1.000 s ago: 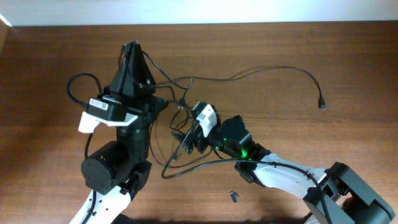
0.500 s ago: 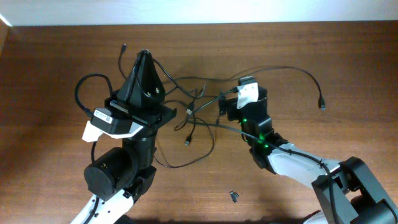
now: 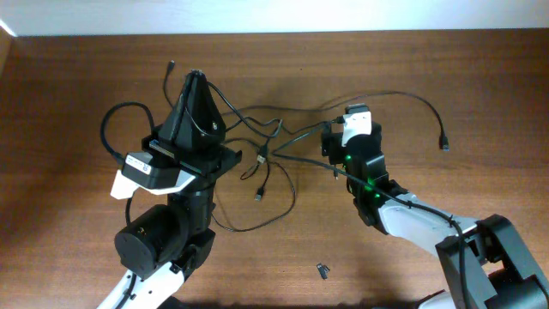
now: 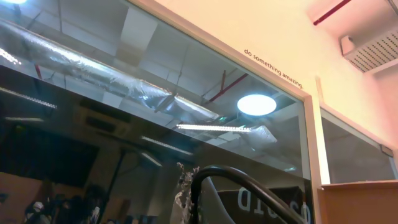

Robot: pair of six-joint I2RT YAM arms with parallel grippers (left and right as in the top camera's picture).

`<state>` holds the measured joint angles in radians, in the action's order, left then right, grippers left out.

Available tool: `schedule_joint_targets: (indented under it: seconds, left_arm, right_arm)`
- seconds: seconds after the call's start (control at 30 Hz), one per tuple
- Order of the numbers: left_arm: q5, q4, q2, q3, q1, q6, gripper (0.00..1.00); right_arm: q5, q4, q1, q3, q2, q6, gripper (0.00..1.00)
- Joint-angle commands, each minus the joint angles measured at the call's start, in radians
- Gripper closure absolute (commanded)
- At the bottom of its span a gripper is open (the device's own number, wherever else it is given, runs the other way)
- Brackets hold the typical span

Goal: Untangle cables
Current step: 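Pull the left gripper left and right gripper right, stretching the cable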

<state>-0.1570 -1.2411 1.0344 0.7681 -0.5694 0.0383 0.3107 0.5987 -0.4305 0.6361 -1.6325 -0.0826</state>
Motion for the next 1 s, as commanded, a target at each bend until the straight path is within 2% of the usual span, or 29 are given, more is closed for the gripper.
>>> schedule_joint_targets:
  seconds: [0.0,0.27,0.3,0.37,0.43,0.5,0.6,0.63,0.7,0.87,0.97]
  left_arm:
    - [-0.009,-0.010,-0.003,0.007,-0.004,-0.016,1.00]
    - [-0.043,-0.064,-0.002,0.007,-0.004,-0.033,1.00]
    - [-0.048,-0.064,-0.002,0.007,-0.004,-0.049,1.00]
    - [-0.049,-0.062,-0.002,0.007,-0.004,-0.054,1.00]
    - [-0.049,-0.065,-0.002,0.007,-0.004,-0.054,1.00]
    - [-0.050,-0.065,-0.002,0.007,-0.004,-0.055,1.00]
    - [-0.050,-0.064,-0.002,0.007,-0.004,-0.131,1.00]
    - [-0.053,-0.053,-0.002,0.007,-0.004,-0.190,1.00]
    - [-0.104,-0.004,-0.002,0.007,-0.004,-0.244,1.00]
    - [-0.375,0.329,0.001,0.007,0.014,-0.374,1.00]
    - [-0.418,0.481,0.013,0.007,0.067,-0.378,1.00]
  right_arm:
    - [0.012,-0.008,0.013,0.004,0.003,-0.004,0.17]
    - [0.011,-0.035,0.012,0.004,0.003,-0.004,0.17]
    - [0.011,-0.035,0.012,0.004,0.003,-0.004,0.21]
    - [0.007,-0.035,0.012,0.004,0.003,-0.004,0.45]
    - [0.007,-0.036,0.012,0.004,0.003,-0.004,0.80]
    - [0.008,-0.040,0.012,0.004,0.003,-0.004,0.96]
    - [0.008,-0.042,0.012,0.004,0.003,-0.004,0.96]
    - [0.008,-0.042,0.012,0.004,0.003,-0.004,0.96]
    - [0.008,-0.042,0.013,0.004,0.003,-0.004,0.96]
    - [0.009,-0.041,0.013,0.004,0.003,-0.003,0.96]
    - [0.009,-0.038,0.020,0.004,0.003,-0.004,0.96]
